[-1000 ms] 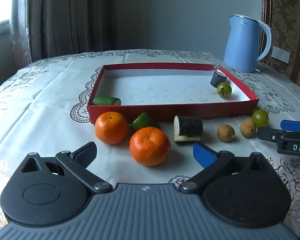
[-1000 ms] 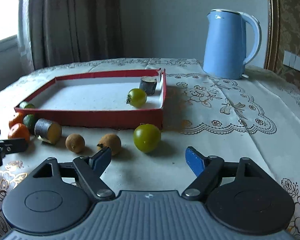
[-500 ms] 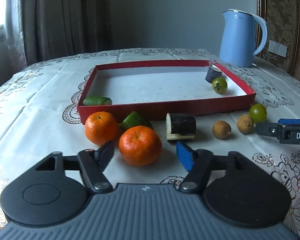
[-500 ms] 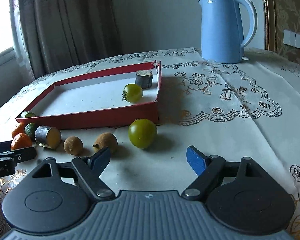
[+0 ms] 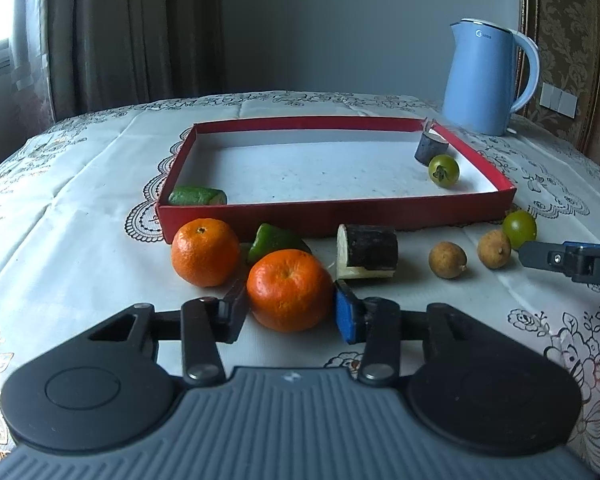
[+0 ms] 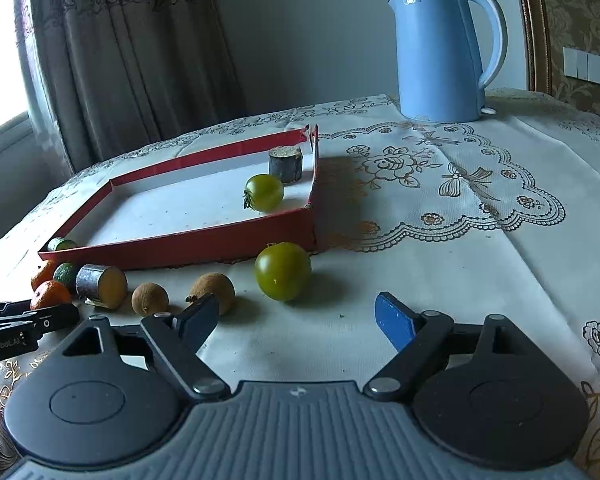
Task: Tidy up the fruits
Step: 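Grasp the tangerine with the left gripper and lift it toward the tray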
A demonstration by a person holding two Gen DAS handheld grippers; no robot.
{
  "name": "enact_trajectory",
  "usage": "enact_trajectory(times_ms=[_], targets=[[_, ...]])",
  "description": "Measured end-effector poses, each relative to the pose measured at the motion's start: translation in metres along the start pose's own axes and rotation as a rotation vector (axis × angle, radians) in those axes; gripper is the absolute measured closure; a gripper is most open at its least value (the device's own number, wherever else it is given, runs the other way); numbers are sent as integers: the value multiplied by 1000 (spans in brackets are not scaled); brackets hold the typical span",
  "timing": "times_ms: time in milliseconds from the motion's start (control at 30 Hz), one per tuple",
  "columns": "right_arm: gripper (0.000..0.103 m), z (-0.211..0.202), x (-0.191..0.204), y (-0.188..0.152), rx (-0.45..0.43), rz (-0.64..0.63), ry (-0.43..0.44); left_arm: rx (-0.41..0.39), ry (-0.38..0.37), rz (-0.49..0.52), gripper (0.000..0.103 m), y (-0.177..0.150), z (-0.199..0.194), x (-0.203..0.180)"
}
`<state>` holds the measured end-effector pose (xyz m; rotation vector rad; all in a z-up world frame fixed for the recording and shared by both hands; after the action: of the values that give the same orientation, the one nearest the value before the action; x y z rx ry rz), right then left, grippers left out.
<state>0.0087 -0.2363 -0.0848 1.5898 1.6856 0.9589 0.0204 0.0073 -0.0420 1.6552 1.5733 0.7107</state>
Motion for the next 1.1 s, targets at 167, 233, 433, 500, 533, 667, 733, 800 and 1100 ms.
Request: enact_trajectory(times_ms=[167, 233, 433, 500, 533, 667, 733, 800, 1100], targets=[[17, 0, 1, 0, 1, -7, -3, 6, 5, -23, 62, 2, -5, 4], [17, 0, 2, 1, -1, -14, 6, 5, 1, -28, 62, 5, -9, 5], [17, -7, 29, -5, 10, -186, -32, -15, 32, -22, 62, 18, -20, 8], [17, -15, 39, -8, -23, -244, -46, -20, 45, -32, 62, 23, -20, 10], [17, -16, 42, -8, -36, -260, -61, -21, 50, -33, 62, 25, -19, 11], [17, -8, 46, -8, 15, -287, -84, -30, 66, -43, 62, 34, -17, 14], [17, -5, 44, -7, 26, -280, -82, -32, 75, -41, 62, 38, -16, 15], [17, -6, 42, -8, 28, -266, -90, -36, 76, -38, 62, 41, -15, 14], [4, 0, 32, -8, 72, -209, -95, -60, 77, -29, 62, 55, -11, 11]])
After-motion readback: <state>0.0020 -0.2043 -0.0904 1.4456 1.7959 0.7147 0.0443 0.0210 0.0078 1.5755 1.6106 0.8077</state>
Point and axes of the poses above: each gripper's, at about its wrist camera, not at the fingertips, and z roughly the way its jaws point, x to its left, y to its top, the point moved 2 cm from there along z, roughly the way its jaws point, and after that the axes turned 6 degrees about -z, right-handed, at the moved point
